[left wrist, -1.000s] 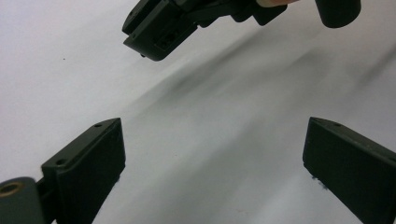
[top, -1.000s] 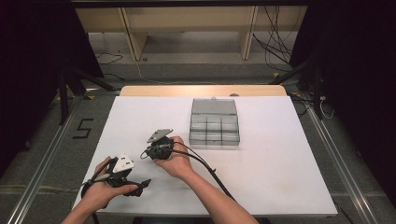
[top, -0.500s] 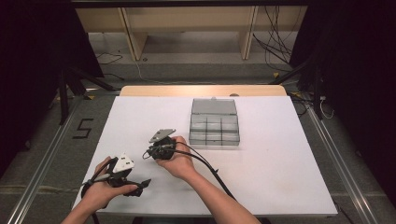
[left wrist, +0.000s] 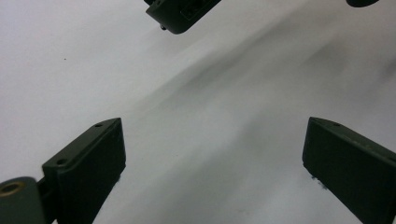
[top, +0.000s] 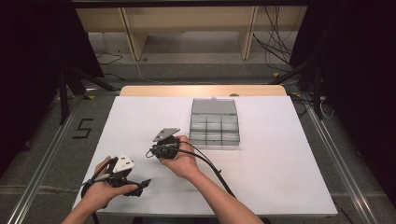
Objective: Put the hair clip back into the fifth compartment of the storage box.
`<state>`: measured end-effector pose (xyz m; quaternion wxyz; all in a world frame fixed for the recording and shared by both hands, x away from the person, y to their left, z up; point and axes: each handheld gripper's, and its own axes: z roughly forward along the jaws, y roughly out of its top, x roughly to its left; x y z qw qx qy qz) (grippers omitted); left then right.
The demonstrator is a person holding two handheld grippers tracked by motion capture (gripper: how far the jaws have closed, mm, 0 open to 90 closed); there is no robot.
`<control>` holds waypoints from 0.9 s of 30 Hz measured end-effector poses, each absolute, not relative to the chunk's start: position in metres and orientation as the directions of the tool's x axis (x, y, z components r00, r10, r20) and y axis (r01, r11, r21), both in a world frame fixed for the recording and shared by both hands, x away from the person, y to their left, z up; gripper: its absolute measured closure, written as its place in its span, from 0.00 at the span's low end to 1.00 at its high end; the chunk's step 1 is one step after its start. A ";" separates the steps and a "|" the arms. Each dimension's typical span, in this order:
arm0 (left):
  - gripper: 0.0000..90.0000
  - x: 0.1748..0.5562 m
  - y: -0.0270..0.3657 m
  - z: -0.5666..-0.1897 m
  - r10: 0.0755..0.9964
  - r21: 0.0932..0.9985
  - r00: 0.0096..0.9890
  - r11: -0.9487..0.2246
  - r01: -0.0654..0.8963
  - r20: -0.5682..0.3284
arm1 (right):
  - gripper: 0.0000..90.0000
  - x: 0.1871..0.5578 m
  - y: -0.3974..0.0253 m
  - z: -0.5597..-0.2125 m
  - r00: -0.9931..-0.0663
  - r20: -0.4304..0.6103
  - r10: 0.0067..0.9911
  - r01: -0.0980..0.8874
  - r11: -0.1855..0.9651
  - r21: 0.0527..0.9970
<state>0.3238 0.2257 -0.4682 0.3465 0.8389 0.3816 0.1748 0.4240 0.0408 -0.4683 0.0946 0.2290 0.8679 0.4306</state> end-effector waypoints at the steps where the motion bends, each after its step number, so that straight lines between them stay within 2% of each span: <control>1: 0.06 0.324 0.226 -0.468 0.761 0.715 0.648 -0.469 0.519 0.029 | 0.90 0.424 0.039 -0.468 -0.874 0.034 0.484 0.319 0.521 0.792; 27: 0.07 0.324 0.226 -0.468 0.761 0.714 0.648 -0.470 0.520 0.029 | 0.90 0.424 0.025 -0.461 -0.867 0.028 0.498 0.321 0.514 0.796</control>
